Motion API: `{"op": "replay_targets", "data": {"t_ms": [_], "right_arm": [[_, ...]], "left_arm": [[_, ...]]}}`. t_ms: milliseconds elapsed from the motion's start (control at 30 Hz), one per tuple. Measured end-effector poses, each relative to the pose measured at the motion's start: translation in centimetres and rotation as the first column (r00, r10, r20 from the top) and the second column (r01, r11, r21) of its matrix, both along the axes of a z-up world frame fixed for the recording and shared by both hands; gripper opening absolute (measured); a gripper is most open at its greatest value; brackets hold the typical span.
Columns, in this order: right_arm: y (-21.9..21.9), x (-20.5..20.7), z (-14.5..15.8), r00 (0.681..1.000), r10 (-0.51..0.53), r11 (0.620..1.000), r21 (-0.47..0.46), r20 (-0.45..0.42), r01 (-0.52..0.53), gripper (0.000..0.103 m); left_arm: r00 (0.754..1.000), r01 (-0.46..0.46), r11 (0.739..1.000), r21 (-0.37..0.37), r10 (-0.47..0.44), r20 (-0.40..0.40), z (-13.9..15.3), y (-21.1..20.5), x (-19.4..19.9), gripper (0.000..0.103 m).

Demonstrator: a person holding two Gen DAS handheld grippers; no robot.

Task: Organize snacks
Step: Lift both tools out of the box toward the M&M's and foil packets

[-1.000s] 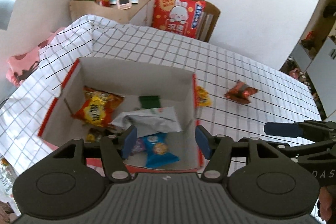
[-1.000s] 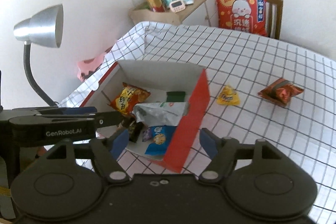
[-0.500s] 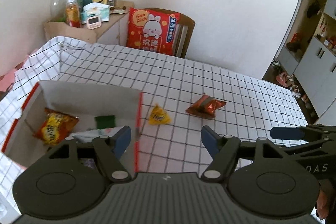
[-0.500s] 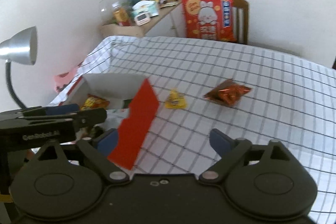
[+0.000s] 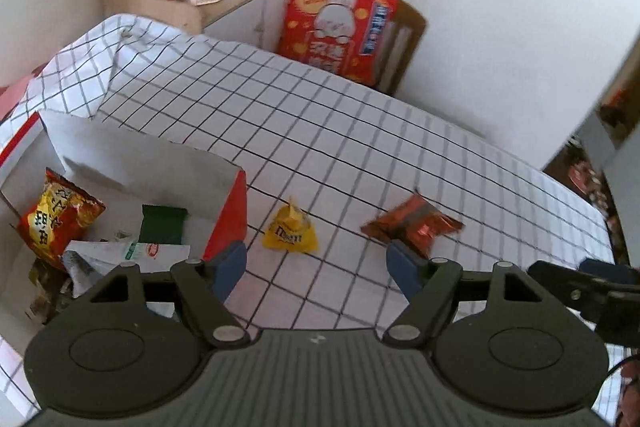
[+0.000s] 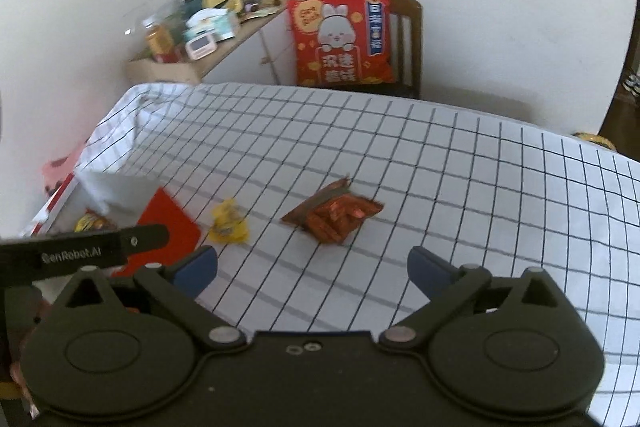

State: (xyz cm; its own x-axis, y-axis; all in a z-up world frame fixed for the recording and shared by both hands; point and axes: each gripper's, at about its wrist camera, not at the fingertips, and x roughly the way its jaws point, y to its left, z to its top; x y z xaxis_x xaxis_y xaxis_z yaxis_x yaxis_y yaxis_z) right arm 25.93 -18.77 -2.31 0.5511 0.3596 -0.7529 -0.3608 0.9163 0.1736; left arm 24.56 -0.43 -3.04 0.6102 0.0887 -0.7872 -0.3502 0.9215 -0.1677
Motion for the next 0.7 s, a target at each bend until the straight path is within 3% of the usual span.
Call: {"op": "replay_targets", "data": {"t_ms": [200,500,700], "right_arm": [[0.3,3.9,-2.2,0.998,-0.045,0.999,0.005,-0.052,0.046,0.102],[1.9,9.1,-5.7,0.981,-0.119,0.991,0.040,-0.153,0.127,0.102],[2.5,11.7,-8.3,0.962,-0.173,0.983,0.029,-0.212,0.183,0.102]], "left_arm": [[0.998,-0.056,0.998,0.028,0.057,-0.037,-1.9,-0.1,3.1,0.077],[0.979,-0.140,0.990,-0.030,0.134,-0.154,-5.3,2.1,7.2,0.077],[0.982,-0.094,0.994,0.049,0.101,-0.160,-6.2,0.9,9.4,0.077]]}}
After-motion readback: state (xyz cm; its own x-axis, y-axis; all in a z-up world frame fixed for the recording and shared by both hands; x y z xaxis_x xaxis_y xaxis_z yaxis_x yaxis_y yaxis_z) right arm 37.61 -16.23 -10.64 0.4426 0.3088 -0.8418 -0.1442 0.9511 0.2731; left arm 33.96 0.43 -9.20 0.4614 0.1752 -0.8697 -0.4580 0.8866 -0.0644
